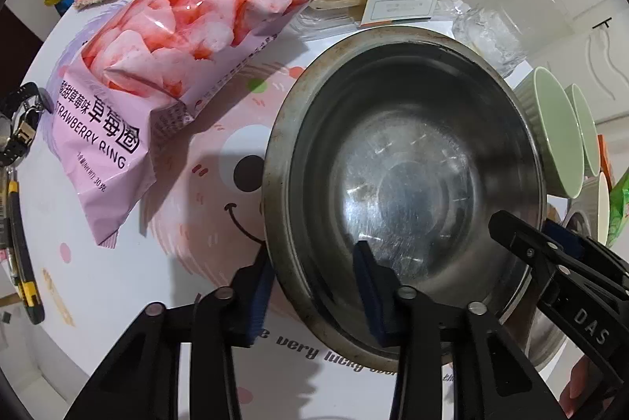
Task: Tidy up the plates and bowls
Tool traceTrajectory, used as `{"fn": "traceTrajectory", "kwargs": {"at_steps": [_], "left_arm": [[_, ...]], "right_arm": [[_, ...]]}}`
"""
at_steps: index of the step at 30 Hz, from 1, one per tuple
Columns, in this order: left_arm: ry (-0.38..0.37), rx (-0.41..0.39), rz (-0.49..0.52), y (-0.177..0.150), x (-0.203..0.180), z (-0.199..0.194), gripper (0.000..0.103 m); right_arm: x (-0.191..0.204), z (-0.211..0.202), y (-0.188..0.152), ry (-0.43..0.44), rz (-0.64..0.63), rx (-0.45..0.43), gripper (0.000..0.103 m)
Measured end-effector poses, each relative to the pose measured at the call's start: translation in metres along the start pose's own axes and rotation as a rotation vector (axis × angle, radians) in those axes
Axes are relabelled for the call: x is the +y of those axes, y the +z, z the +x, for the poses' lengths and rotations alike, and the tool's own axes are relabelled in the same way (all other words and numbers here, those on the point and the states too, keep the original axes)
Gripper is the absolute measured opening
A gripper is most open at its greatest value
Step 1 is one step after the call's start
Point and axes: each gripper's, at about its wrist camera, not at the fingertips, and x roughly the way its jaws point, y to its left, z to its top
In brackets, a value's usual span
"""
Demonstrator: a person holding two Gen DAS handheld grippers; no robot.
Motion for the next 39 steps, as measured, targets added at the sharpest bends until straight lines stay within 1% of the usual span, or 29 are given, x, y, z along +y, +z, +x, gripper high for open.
{"fn": "traceTrajectory", "kwargs": {"at_steps": [1,2,4,6,7,8,10,14,17,22,26,27,31,33,39], "left_arm": [[-0.003,0.005,-0.001,0.002,0.000,0.001,0.031],[-0.008,0.010,-0.001,0.003,-0.001,0.003,0.027],[-0.008,0.021,0.001,0.006,-0.003,0.008,0.026],[0.000,0.019,-0.005,0.003,0.001,0.010,0.022],[-0.003,0.018,-0.010,0.004,0.002,0.011,0.021],[-0.011,0.016,-0.015,0.005,0.005,0.014,0.021],[-0.019,0.013,-0.014,0.003,0.011,0.013,0.021],[-0.020,0.009,-0.019,0.006,0.016,0.017,0.019],[-0.023,-0.002,-0.026,-0.001,0.022,0.010,0.018],[-0.022,-0.032,-0.010,-0.005,0.027,-0.002,0.017],[-0.025,-0.047,0.038,-0.019,0.031,-0.012,0.016],[-0.026,-0.047,0.045,-0.018,0.028,-0.012,0.016],[-0.032,-0.048,0.076,-0.034,0.035,-0.015,0.016],[-0.036,-0.040,0.088,-0.038,0.037,-0.012,0.016],[-0.014,-0.048,0.161,-0.058,0.029,-0.003,0.016]], "right_arm": [[-0.002,0.001,0.000,-0.002,0.003,0.003,0.045],[-0.004,0.001,0.000,-0.003,0.008,0.002,0.041],[-0.009,0.001,0.000,0.005,0.023,0.000,0.035],[-0.013,0.002,0.000,0.013,0.033,0.005,0.028],[-0.015,0.002,0.001,0.014,0.037,0.004,0.026],[-0.016,0.002,0.001,0.012,0.040,0.003,0.021],[-0.022,0.001,0.001,0.014,0.047,0.000,0.017],[-0.020,0.002,0.000,0.004,0.040,-0.005,0.017],[-0.018,0.000,-0.004,0.008,0.039,-0.007,0.017],[-0.012,-0.019,-0.021,0.017,0.047,-0.034,0.017],[-0.009,-0.035,-0.045,0.023,0.079,-0.057,0.017],[-0.008,-0.039,-0.053,0.028,0.093,-0.061,0.017],[0.000,-0.051,-0.086,0.039,0.128,-0.079,0.017],[0.003,-0.052,-0.101,0.032,0.147,-0.087,0.017],[0.000,-0.047,-0.131,0.026,0.217,-0.085,0.018]]}}
